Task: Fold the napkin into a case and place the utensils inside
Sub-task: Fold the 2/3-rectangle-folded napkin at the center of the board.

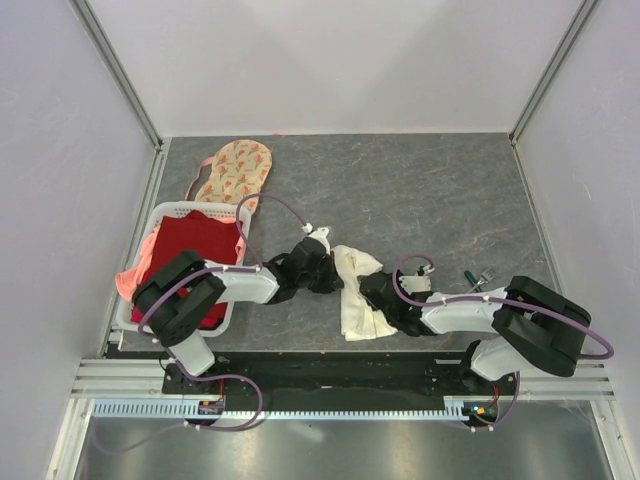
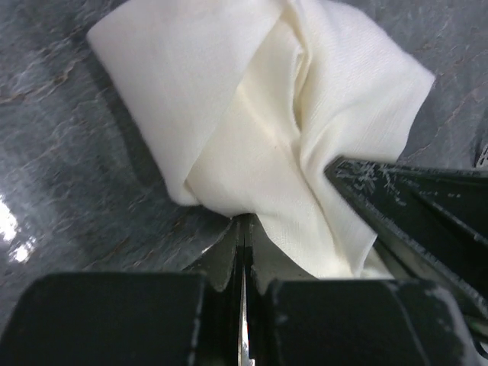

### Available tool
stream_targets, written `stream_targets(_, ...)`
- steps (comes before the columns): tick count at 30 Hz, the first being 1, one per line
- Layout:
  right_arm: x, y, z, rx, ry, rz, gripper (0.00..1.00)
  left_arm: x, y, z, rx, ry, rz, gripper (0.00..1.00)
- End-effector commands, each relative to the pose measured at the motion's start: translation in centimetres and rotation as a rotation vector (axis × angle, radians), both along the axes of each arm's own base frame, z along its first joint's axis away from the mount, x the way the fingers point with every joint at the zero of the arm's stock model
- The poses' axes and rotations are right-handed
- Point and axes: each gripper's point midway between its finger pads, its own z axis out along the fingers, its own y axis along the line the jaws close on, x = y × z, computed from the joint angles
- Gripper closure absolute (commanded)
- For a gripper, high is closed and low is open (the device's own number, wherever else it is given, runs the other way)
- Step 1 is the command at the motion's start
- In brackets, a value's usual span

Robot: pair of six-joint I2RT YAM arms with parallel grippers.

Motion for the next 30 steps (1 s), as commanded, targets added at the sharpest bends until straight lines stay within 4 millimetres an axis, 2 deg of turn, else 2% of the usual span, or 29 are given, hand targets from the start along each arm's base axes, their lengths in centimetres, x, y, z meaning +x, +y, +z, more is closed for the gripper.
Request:
stream_targets(1,1.1,1.4,1.9,0.147,-0.002,-0.129,1.0,-0.2,-0.3,-1.6,0.038,-0.009,-0.018,0.98)
stream_targets(5,1.7,1.7,2.9,0.117,-0.031,-0.138,1.0,-0.8,-0.2,-1.4,0.024,-0.004,-0.024,0.98)
stream_targets(8,1.9,1.2,3.4,0.014,-0.046,-0.123,0.94,-1.2,0.1,-1.1,0.027,0.0,-0.027,0.98)
stream_targets(9,2.0,1.0,3.8,-0.011,-0.053,-0.118,0.86,-1.5,0.4,-1.1,0.038,0.01,-0.029,0.98)
stream_targets(12,2.2,0.7,4.5,-0.119,-0.074,-0.086,0.78,-2.0,0.5,-0.5,0.027,0.023,-0.043,0.98)
stream_targets(16,2.5,1.6,4.9,-0.205,-0.054,-0.037,0.78,-2.6,0.0,0.1,-0.002,0.051,-0.06,0.98)
stream_targets(22,2.7,2.8,3.7,-0.233,0.0,-0.027,0.79,-2.9,-0.4,0.1,-0.029,0.055,-0.077,0.98)
stream_targets(28,2.6,2.4,2.7,-0.291,0.006,-0.014,0.78,-3.4,0.7,0.0,-0.005,0.061,-0.069,0.98)
stream_targets(30,2.4,2.0,2.4,-0.313,0.005,-0.005,0.75,-3.8,1.1,0.0,-0.001,0.061,-0.078,0.97)
